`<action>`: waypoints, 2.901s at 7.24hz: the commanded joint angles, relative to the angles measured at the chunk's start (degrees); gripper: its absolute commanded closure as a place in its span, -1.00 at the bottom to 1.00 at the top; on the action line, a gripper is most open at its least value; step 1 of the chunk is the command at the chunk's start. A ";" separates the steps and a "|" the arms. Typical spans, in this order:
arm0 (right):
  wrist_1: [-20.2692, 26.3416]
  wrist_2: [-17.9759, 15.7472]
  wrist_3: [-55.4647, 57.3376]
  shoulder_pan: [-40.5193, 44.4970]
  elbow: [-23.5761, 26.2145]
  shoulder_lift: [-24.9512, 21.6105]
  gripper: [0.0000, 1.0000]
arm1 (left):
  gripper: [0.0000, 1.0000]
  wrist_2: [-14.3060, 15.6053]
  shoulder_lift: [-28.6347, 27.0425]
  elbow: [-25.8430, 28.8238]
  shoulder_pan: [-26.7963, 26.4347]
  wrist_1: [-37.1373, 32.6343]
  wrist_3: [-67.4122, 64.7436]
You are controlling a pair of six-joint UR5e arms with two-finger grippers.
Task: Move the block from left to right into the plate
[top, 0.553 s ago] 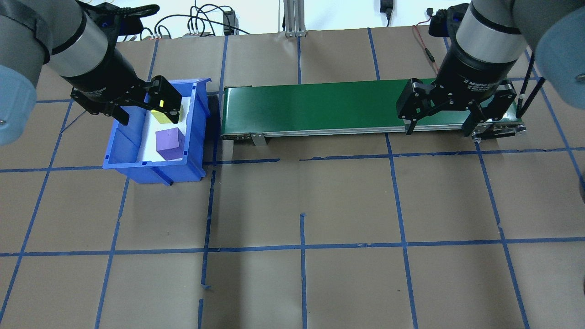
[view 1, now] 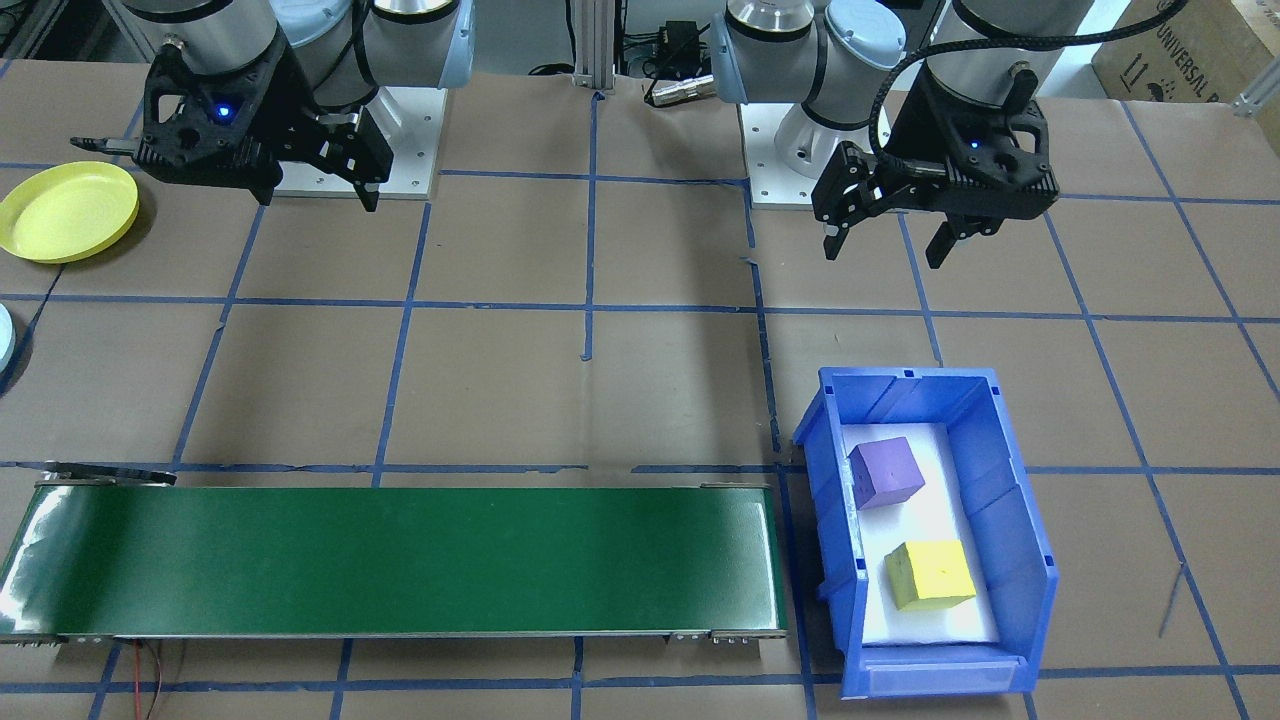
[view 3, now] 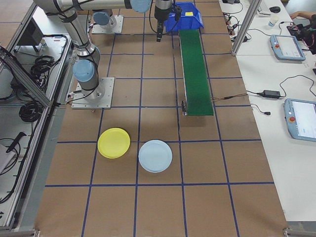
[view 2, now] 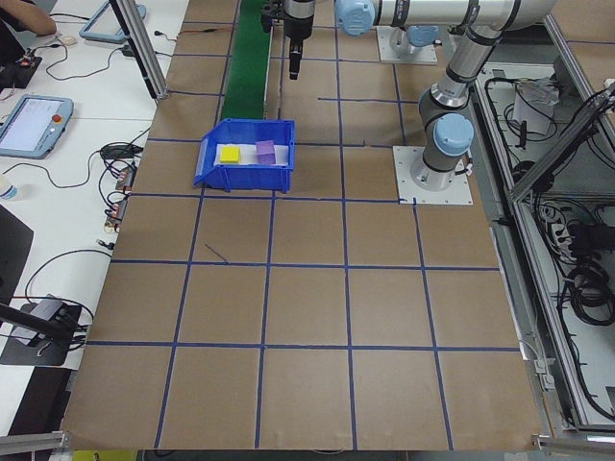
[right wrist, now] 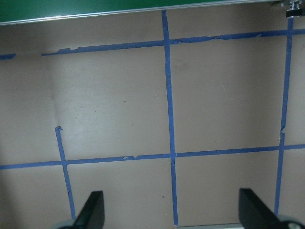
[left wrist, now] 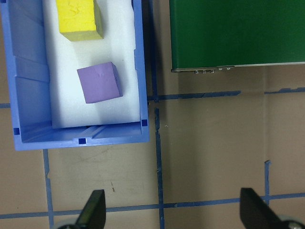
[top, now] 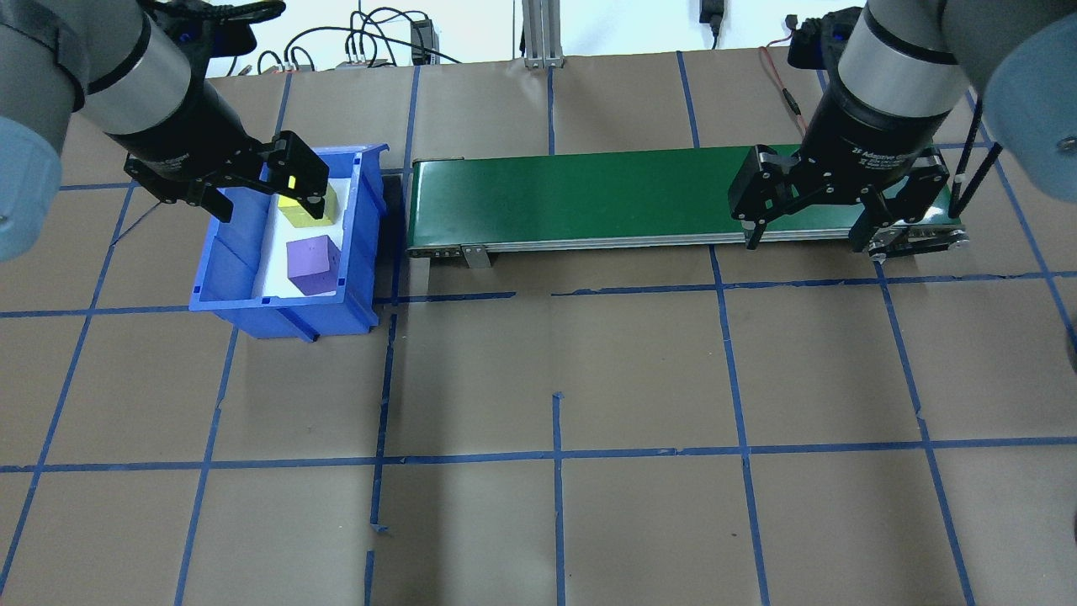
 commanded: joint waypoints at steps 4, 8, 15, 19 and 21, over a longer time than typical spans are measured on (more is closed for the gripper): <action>0.00 -0.20 0.00 0.02 -0.13 0.00 -1.00 | -1.00 -0.41 -13.42 -1.35 7.56 14.18 3.43; -0.17 -0.20 -0.17 -0.15 -0.21 0.00 -1.00 | -0.99 -1.64 -21.26 -1.36 9.69 21.17 2.21; -0.09 -0.20 -0.09 -0.07 -0.04 0.00 -1.00 | -1.00 -2.52 -23.21 -6.72 9.69 21.45 -3.51; -0.17 -0.12 -0.09 -0.07 -0.04 0.00 -1.00 | -1.00 -2.52 -24.34 -6.81 9.69 21.62 -4.74; -0.17 -0.12 -0.09 -0.07 -0.04 0.00 -1.00 | -0.98 -2.52 -24.88 -6.81 9.69 22.67 -4.74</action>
